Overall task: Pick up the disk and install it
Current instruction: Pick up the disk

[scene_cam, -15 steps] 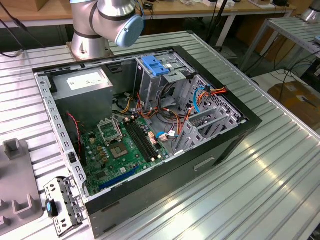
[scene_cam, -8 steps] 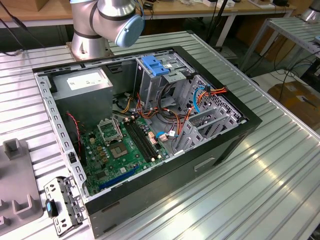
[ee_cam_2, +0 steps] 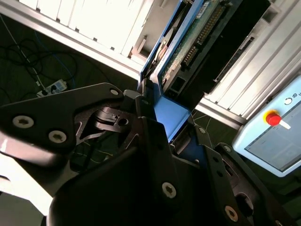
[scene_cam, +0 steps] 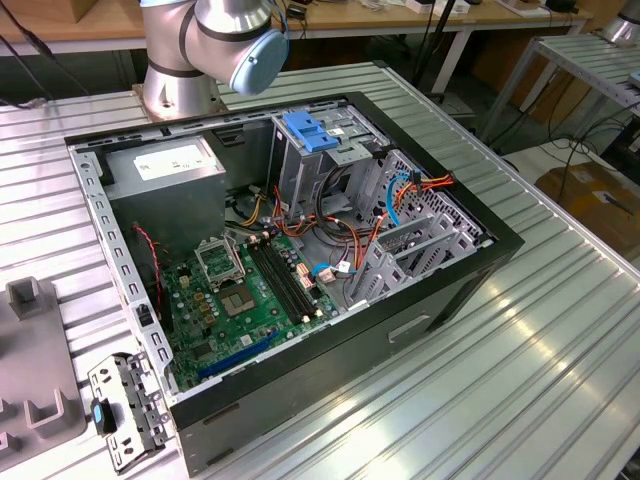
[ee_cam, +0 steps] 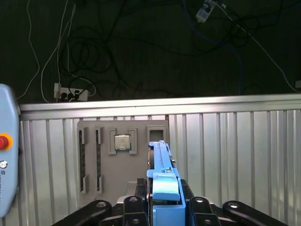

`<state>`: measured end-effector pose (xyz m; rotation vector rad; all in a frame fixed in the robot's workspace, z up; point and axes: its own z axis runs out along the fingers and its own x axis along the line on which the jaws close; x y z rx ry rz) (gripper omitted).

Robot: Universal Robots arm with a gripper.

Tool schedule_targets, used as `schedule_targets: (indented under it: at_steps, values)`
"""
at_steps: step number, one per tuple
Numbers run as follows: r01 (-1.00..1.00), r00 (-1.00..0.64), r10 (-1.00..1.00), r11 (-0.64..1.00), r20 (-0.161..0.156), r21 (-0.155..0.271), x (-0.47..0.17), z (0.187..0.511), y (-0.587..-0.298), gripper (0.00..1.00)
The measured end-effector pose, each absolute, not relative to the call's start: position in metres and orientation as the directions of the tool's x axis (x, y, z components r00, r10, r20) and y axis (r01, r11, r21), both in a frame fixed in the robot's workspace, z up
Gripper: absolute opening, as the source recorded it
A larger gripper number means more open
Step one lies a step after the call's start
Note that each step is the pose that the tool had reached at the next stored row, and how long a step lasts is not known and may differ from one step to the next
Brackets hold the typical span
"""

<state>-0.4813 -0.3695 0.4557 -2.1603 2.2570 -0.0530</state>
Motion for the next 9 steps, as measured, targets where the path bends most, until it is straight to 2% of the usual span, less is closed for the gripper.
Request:
schedule_targets:
  at_steps: [9]
  values:
    - [-0.998,-0.044,-0.999,0.043,0.011,-0.036,-0.4813,0.4618,-0.3695,0.37]
